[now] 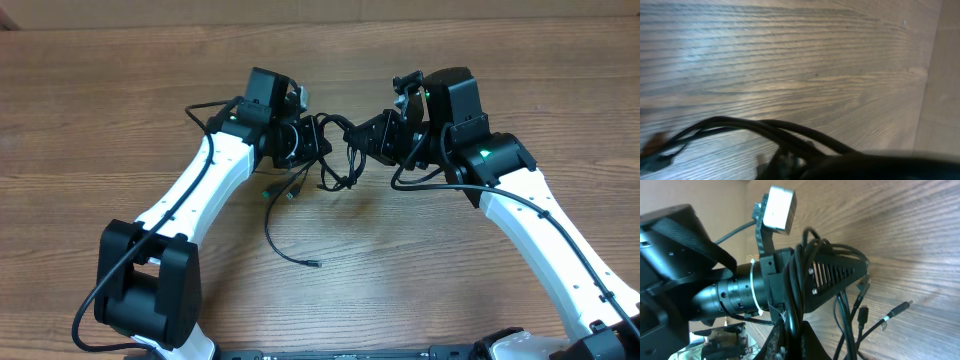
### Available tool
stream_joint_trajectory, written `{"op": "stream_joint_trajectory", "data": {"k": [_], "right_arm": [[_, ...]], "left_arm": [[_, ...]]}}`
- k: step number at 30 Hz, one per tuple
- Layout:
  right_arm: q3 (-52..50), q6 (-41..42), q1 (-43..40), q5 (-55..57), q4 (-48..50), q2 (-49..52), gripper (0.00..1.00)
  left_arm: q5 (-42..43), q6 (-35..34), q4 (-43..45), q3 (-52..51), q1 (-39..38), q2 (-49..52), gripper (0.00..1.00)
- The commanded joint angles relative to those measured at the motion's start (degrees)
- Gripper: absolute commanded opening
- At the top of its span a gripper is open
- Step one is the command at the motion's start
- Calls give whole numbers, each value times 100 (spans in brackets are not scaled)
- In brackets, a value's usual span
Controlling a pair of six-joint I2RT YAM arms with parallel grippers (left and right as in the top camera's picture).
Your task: Untangle cables
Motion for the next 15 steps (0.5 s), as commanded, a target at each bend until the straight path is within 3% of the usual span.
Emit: {"op": "stream_joint_trajectory", "data": {"k": [1, 5, 10, 13, 15], "right_arm": [[11, -262, 17, -17, -205, -48, 4], [11, -254, 13, 713, -748, -48, 4], [11, -380, 13, 1561, -1121, -44, 6], [11, -1016, 13, 1399, -1126, -44, 29], [24, -1631, 13, 1047, -1121, -46, 52]], "left_arm": [[-46, -153, -28, 85, 140, 33, 4], [76, 459, -737, 564, 442, -216, 4], [120, 1867, -1773, 970, 511, -778, 4], [109, 2461, -2127, 970, 511, -1049, 4], [-138, 2778, -2380, 970, 516, -1196, 4]]}}
